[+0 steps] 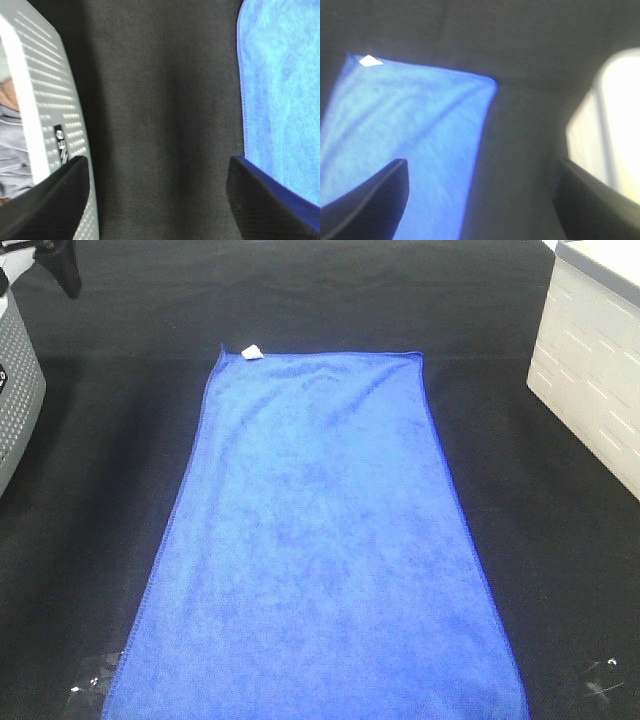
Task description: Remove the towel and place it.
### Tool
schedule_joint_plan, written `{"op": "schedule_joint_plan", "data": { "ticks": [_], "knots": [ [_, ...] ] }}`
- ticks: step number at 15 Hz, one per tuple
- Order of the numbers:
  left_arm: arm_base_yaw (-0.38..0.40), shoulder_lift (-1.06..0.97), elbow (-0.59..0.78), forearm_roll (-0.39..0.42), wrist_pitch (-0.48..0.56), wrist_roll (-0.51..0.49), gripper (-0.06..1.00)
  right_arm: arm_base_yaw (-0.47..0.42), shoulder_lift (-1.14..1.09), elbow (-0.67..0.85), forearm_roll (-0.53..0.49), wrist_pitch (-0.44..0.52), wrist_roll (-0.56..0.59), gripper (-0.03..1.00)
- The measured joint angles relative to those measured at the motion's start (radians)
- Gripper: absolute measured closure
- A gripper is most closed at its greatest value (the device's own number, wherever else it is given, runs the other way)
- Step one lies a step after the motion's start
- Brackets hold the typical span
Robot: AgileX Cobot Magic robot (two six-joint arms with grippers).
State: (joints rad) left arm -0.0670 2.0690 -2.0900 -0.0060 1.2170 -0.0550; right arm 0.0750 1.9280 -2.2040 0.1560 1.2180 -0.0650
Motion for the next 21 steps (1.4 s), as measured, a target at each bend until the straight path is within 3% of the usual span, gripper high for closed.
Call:
{"op": "schedule_joint_plan", "data": {
  "ticks": [5, 8, 9, 11, 16, 21],
  "knots": [
    [0.000, -0.250, 0.163, 0.044, -0.001, 0.026, 0.23, 0.000, -0.333, 0.448, -0.016, 0.000, 0.018, 0.21],
    [0.000, -0.532, 0.457, 0.086, 0.001, 0.026, 0.23, 0.000, -0.658, 0.790, -0.012, 0.000, 0.065, 0.21],
    [0.000, -0.532, 0.457, 0.086, 0.001, 0.026, 0.23, 0.000, -0.658, 0.790, -0.012, 0.000, 0.065, 0.21],
    [0.000, -0.821, 0.707, 0.085, 0.002, 0.016, 0.23, 0.000, -0.939, 1.029, -0.011, 0.001, 0.073, 0.21],
    [0.000, -1.296, 1.060, 0.089, -0.023, -0.009, 0.23, 0.000, -1.358, 1.258, -0.011, 0.002, 0.072, 0.21],
    [0.000, -1.742, 1.269, 0.096, -0.024, -0.008, 0.23, 0.000, -1.692, 1.418, -0.024, 0.003, 0.065, 0.21]
  ]
}}
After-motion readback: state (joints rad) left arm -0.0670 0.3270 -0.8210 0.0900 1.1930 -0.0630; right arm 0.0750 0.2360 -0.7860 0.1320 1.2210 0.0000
